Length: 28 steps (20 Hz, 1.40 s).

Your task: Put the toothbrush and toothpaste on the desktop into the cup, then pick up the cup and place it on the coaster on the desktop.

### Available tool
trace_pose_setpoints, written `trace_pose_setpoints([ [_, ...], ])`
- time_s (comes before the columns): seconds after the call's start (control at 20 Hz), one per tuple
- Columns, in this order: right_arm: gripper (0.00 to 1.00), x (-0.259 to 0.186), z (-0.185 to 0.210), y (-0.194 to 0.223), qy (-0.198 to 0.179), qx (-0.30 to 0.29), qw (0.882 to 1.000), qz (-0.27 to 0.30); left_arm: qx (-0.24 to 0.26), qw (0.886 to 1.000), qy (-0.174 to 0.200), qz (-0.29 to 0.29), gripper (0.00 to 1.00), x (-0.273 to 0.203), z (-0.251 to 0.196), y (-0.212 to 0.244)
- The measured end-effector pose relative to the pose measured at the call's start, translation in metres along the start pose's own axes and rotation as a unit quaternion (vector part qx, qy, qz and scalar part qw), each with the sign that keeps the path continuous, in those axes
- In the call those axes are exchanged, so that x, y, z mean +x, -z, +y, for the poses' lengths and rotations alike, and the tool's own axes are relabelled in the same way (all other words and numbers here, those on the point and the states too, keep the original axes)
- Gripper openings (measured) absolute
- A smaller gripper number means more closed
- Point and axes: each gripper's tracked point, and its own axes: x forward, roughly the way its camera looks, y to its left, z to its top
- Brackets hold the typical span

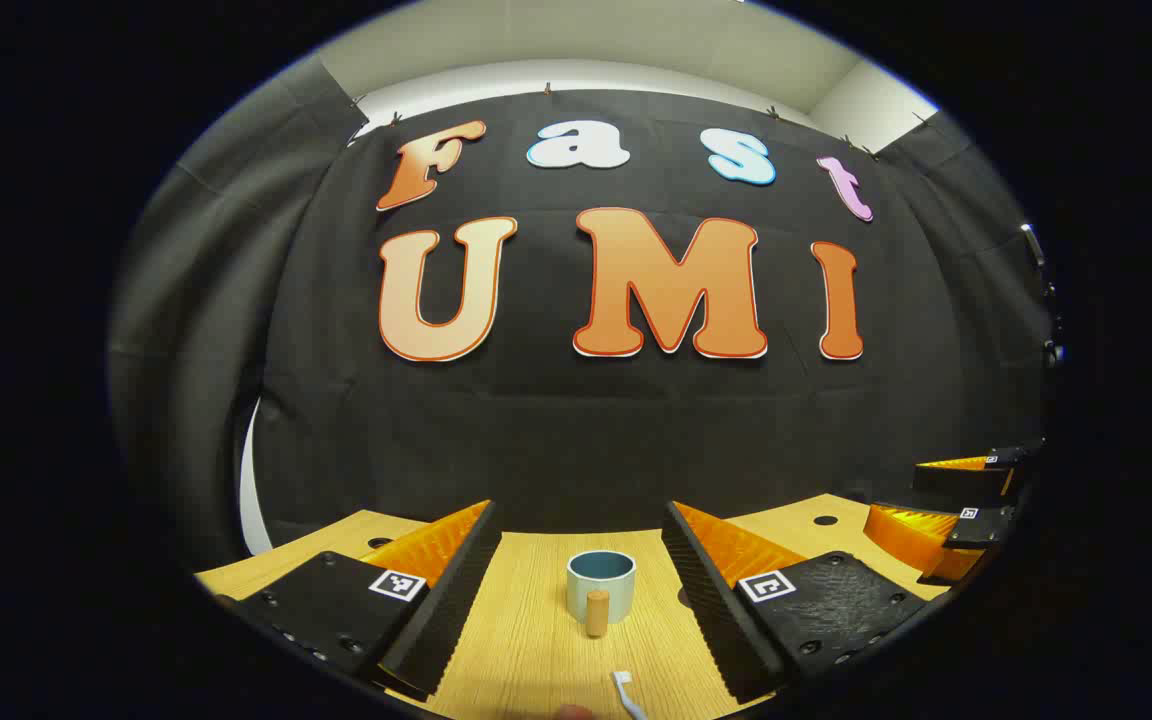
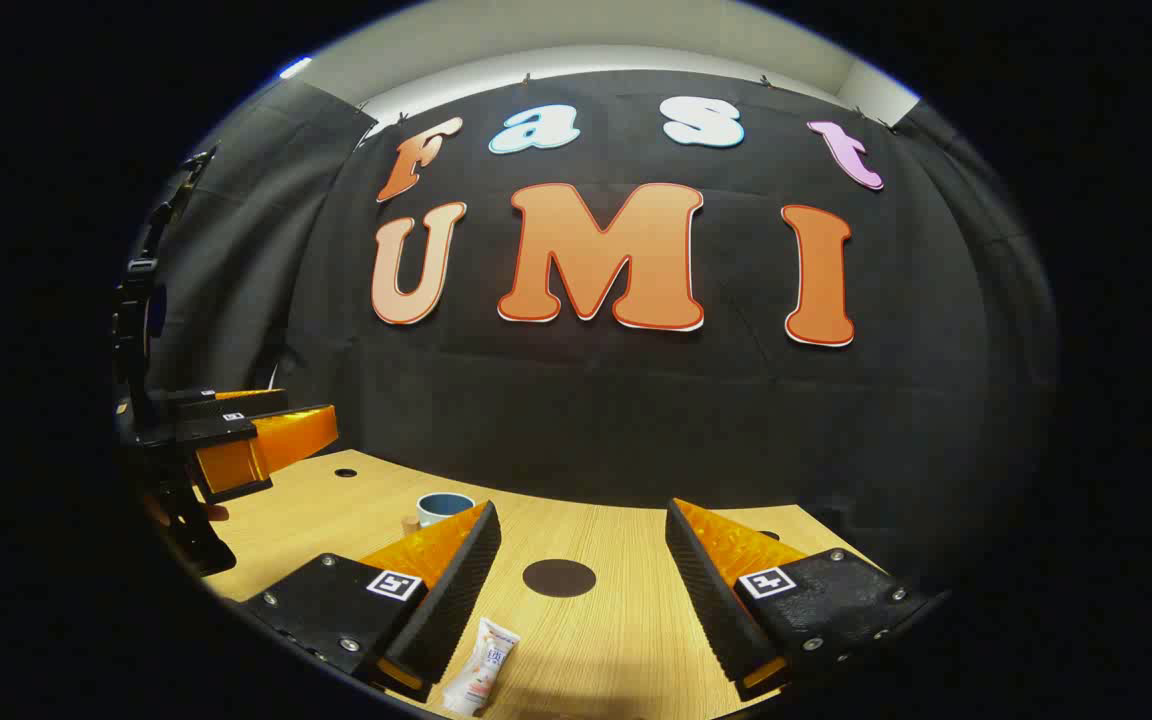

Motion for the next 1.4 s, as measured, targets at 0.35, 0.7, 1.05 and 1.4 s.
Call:
trace_pose_setpoints([
  [0.35, 0.99, -0.002, -0.002, -0.002, -0.001, 0.005, 1.0, -0.002, 0.002, 1.0, 0.0, -0.007, 0.97, -0.003, -0.001, -0.003],
  [0.7, 0.99, -0.003, 0.007, 0.004, -0.011, -0.002, 1.0, 0.01, 0.002, 1.0, 0.007, 0.005, 0.97, -0.004, -0.003, 0.006],
  [1.05, 0.99, -0.001, 0.015, 0.021, -0.025, -0.006, 0.999, 0.03, -0.002, 0.999, 0.014, 0.037, 0.98, -0.006, -0.004, 0.03],
  [1.4, 0.99, 0.001, 0.024, 0.069, -0.047, 0.005, 0.994, 0.098, 0.009, 0.992, 0.023, 0.125, 0.98, -0.007, -0.007, 0.082],
])
